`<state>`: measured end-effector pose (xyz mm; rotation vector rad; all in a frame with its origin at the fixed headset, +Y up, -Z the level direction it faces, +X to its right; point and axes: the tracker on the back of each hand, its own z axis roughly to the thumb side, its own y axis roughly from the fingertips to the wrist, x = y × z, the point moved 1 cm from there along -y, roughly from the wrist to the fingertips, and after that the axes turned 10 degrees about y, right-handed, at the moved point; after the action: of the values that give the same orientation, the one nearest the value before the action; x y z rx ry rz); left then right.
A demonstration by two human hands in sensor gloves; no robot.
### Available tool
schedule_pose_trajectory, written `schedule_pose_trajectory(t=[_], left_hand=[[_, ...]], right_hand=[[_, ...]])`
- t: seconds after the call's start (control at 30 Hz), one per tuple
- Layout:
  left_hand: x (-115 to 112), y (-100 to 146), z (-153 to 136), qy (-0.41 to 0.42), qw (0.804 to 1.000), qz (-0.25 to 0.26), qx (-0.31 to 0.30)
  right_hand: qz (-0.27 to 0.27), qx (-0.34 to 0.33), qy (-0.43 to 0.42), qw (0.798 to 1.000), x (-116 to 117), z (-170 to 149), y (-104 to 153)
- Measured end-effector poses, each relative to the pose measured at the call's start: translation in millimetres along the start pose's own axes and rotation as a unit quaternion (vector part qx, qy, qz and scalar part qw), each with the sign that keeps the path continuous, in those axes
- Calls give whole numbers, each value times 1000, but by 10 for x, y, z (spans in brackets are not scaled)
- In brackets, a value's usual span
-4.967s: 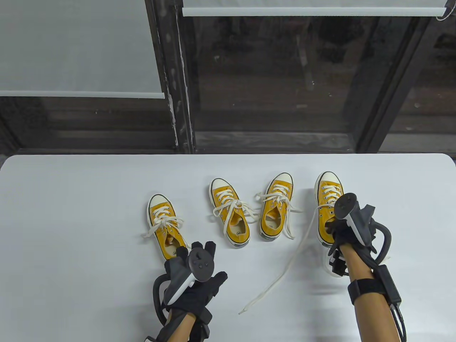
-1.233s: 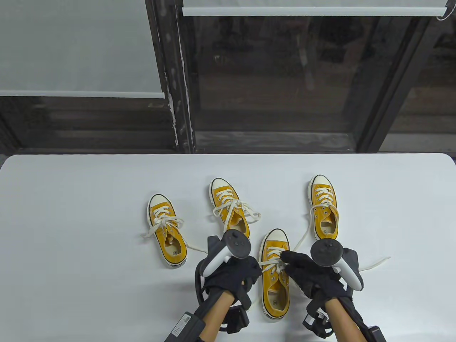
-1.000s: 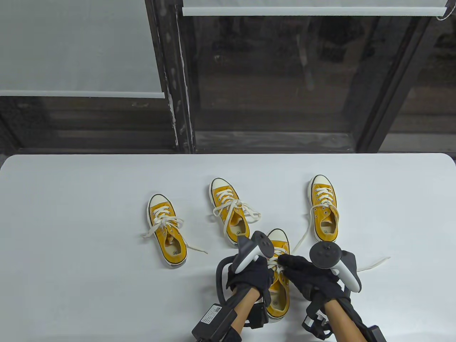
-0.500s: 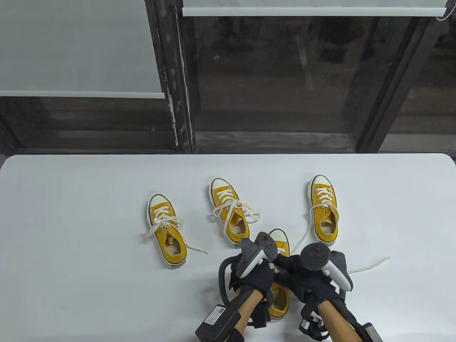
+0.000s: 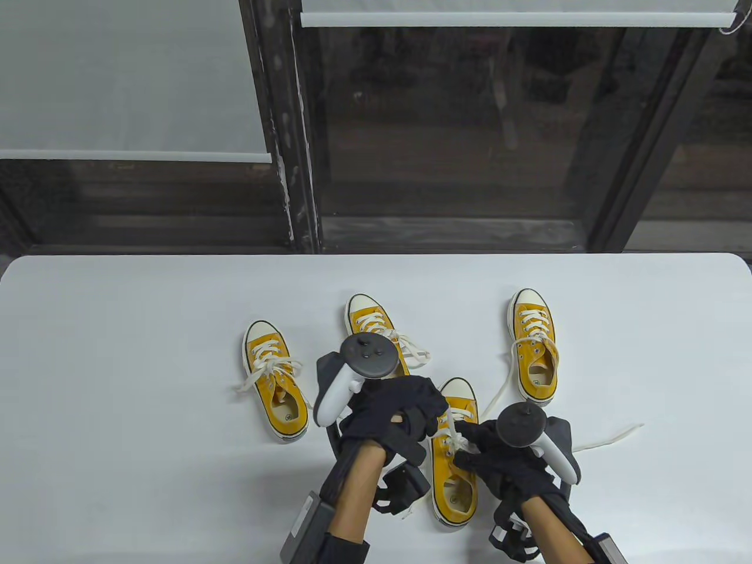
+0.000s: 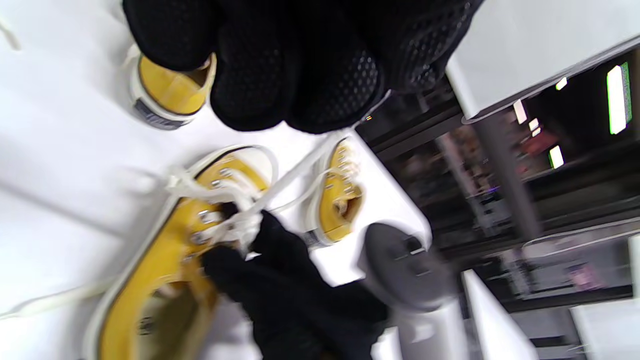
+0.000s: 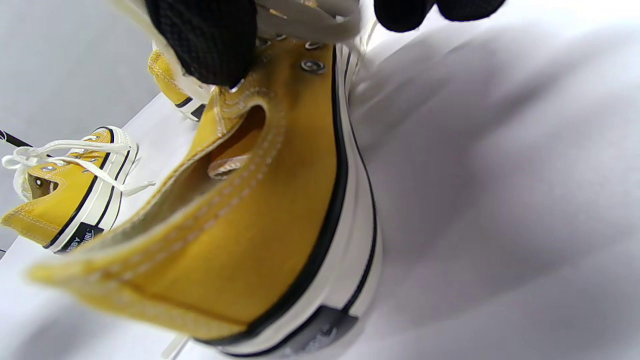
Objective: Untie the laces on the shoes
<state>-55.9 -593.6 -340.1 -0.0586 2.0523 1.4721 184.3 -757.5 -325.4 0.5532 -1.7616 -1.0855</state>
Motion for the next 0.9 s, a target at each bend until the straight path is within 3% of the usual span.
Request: schedule_pose_trajectory(t=[0.1,0.2,0.33,0.43,0.47,0.53,0.77,0.9], left_hand=[[168,196,112,42,998,15,-48],[293,373,236,127,984,1,-128],[354,569,461,211,949,-42,-231],[336,649,620,230,930,-70,-280],[316,667,690,245,914,-95,-310],[292,682,786,262,904,-118,-318],[372,592,900,186,944,-49,-268],[436,575,905,129,963,10,-236]], right_hand=[[1,0,-2,1000,2,-3,1],[-3,1,3,1000,4,0,1],[-2,1,2,1000,3,0,4],[-3,2,3,1000,5,3,3],[-4,2,4,1000,4,3,4],[-3,2,3,1000,3,1,4],[15,-23,-32,999,-82,-9,29],[-79,-41,-39,995,-309,-15,190]])
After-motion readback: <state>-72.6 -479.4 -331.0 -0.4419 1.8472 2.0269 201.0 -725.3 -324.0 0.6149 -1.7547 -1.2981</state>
